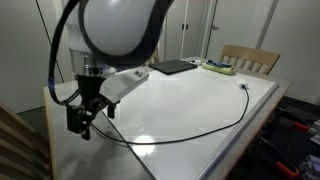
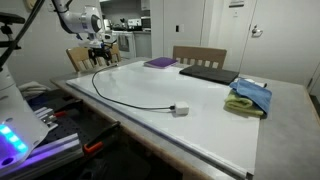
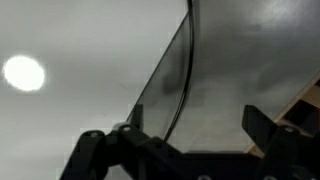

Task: Wind the black charging cable

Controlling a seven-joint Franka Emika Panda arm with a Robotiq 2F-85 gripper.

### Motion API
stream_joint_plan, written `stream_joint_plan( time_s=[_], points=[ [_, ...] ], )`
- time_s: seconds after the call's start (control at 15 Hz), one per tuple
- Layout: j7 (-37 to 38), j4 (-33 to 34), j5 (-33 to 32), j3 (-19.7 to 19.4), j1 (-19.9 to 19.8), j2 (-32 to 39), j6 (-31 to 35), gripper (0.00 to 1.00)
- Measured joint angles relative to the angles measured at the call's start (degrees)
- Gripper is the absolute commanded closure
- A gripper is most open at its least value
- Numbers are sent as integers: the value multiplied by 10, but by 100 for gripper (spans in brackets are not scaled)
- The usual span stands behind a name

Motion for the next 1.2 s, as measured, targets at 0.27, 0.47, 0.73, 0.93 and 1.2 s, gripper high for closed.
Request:
stream_joint_plan(
  time_s=[0.27,0.47,0.73,0.93,1.2],
  points=[
    [3,16,0,-2,7,22,17,0],
    [5,21,-1,-14,19,32,33,0],
    [10,23,-7,-48,46,39,52,0],
    [21,23,-6,-63,56,44,57,0],
    [29,23,-2,-64,56,45,59,0]
  ],
)
